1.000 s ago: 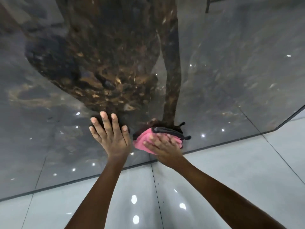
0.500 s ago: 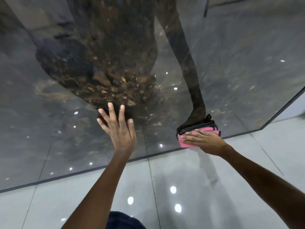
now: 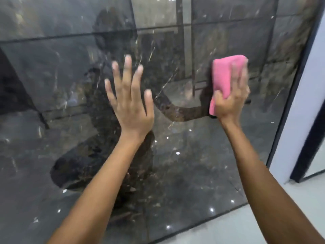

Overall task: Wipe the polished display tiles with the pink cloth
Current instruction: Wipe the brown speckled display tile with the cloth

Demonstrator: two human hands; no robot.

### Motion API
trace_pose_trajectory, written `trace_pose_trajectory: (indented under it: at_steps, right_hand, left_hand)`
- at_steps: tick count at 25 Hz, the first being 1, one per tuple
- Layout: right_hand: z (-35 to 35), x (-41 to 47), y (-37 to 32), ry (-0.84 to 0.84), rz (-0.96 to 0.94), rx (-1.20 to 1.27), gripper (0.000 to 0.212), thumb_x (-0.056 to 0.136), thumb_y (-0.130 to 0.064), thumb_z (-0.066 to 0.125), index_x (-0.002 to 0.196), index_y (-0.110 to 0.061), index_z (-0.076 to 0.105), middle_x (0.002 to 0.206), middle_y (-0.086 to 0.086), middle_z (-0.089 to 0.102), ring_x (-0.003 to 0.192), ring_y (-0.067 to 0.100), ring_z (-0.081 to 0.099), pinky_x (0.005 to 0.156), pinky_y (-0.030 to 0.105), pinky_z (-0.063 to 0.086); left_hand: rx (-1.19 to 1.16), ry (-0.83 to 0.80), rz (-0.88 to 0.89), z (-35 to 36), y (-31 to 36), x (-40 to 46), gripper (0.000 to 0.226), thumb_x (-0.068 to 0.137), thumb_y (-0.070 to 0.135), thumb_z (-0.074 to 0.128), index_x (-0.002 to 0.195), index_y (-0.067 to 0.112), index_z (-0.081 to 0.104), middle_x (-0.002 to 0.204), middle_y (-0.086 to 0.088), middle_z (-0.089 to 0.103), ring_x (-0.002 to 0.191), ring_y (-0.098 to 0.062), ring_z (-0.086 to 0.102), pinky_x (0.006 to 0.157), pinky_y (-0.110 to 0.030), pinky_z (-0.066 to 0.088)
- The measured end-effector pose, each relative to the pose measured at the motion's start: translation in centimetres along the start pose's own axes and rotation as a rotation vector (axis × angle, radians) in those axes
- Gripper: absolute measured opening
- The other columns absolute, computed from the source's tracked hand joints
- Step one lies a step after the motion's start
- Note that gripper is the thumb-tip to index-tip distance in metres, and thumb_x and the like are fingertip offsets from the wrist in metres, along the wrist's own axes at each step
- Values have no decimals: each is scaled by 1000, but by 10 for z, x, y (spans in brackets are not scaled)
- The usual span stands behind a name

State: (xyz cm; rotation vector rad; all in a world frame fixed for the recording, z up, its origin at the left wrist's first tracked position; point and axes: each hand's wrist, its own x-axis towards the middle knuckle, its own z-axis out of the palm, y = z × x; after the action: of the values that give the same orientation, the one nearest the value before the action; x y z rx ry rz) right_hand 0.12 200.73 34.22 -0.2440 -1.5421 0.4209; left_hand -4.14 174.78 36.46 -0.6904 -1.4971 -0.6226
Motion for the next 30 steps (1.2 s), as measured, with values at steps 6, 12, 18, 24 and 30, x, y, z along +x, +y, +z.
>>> trace_pose_trajectory:
  at_steps: [6, 12, 18, 24, 30]
  right_hand:
    - [6, -47, -81, -328, -351, -40, 83, 72, -26, 57, 149, -18, 28, 154, 19, 28, 147, 26, 13, 118, 37, 15]
    - [-41, 114, -20, -118, 342, -52, 75, 86, -26, 50, 153, -17, 18, 160, 11, 11, 137, 27, 34, 109, 35, 34]
    - [-14, 34, -100, -493, -510, 5, 71, 83, -26, 54, 149, -13, 30, 153, 22, 28, 142, 35, 22, 114, 40, 27]
    - [-65, 147, 31, -235, 152, -100, 76, 86, -13, 51, 152, -5, 15, 157, 16, 15, 138, 22, 25, 106, 21, 20]
    - [-47, 103, 2, -9, 769, 87, 72, 88, -16, 52, 152, -13, 19, 154, 11, 25, 135, 23, 35, 108, 22, 32]
  left_hand:
    - [210, -114, -54, 19, -7, 59, 54, 103, 27, 36, 155, 15, 24, 161, -8, 21, 149, -32, 15, 120, -50, 8]
    - [216, -131, -33, 21, -8, 61, 55, 104, 27, 34, 156, 17, 18, 163, -4, 14, 150, -29, 10, 120, -42, -7]
    - [10, -38, -134, 24, 21, 70, 48, 102, 26, 33, 149, 15, 33, 160, -7, 24, 148, -30, 14, 120, -40, -4]
    - [158, -243, 142, 62, 46, 63, 53, 105, 40, 21, 155, 22, 21, 163, -3, 14, 149, -29, 4, 119, -49, -7]
    - [227, -210, 169, 69, 43, 57, 54, 106, 35, 25, 157, 23, 13, 164, -3, 4, 149, -30, -4, 117, -51, -12]
